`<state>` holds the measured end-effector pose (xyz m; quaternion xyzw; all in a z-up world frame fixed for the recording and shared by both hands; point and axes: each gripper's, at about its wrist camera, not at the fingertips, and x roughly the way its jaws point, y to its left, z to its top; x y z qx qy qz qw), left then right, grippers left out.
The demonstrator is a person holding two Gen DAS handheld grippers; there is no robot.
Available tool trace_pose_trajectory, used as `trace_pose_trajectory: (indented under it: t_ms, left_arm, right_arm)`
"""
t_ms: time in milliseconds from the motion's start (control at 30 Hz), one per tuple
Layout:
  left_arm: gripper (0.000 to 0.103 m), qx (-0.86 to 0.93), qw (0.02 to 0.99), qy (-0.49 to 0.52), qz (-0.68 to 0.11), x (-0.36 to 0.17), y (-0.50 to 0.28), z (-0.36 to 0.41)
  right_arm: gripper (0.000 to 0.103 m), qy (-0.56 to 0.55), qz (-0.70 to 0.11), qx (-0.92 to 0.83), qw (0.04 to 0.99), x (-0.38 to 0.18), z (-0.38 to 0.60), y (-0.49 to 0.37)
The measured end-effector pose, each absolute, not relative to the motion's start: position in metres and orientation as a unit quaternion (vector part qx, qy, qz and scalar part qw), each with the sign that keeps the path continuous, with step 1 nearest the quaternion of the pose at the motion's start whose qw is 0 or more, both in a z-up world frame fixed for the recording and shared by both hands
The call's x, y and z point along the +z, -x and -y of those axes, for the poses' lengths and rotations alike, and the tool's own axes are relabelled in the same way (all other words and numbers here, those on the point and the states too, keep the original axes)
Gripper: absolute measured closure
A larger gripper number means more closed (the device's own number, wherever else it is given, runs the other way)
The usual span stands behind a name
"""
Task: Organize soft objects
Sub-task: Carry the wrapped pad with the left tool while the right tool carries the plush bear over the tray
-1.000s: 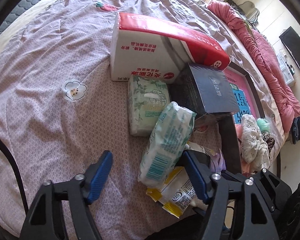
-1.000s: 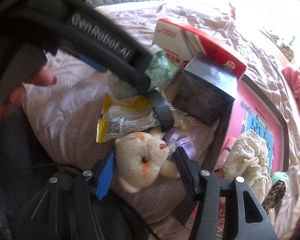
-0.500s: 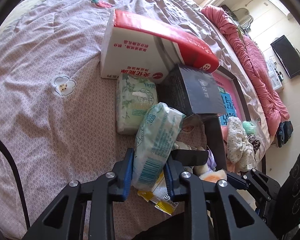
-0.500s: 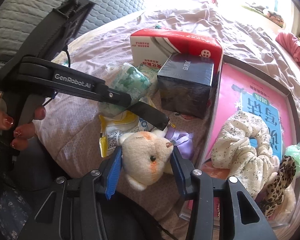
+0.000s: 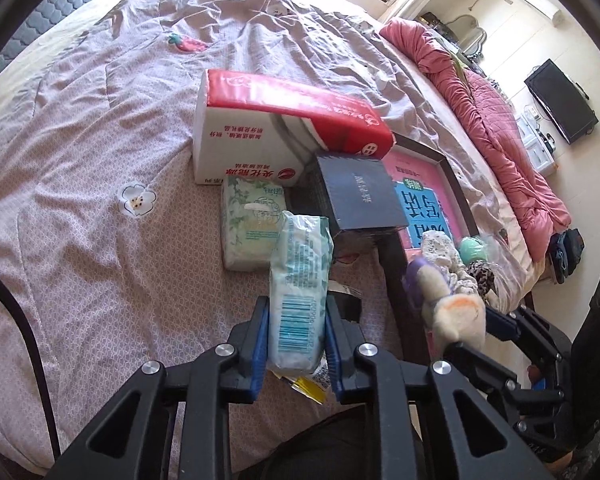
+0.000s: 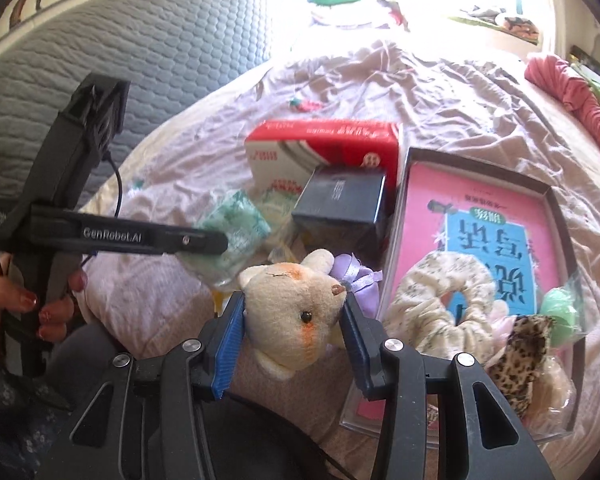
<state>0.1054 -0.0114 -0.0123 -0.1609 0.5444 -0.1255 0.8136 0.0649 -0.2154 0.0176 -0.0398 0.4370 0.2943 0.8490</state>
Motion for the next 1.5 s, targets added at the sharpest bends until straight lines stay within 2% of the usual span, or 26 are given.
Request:
trace_pose_trajectory:
  t_ms: [333,900,1500]
  left_arm:
    - [0.08,-0.133,0.823,0.151,-0.531,0.006,-0.099,0.02]
    - [0.08,-0.154,0.851,0.104,-0.492,0.07,-0.091,0.064]
    - [0.08,-0.184,0.853,0.084,-0.481,0.089,-0.088,0.105]
  right_arm:
    - [0.055,0.026,-0.405,0.288,0.868,0.043,0.223,-0.058]
    - [0.055,-0.003,-0.352,0.253,0.901,0.085,0.264,-0.054]
    - [0.055,-0.033,-0.328,0.2,0.923,0.105,0.319,-0.051]
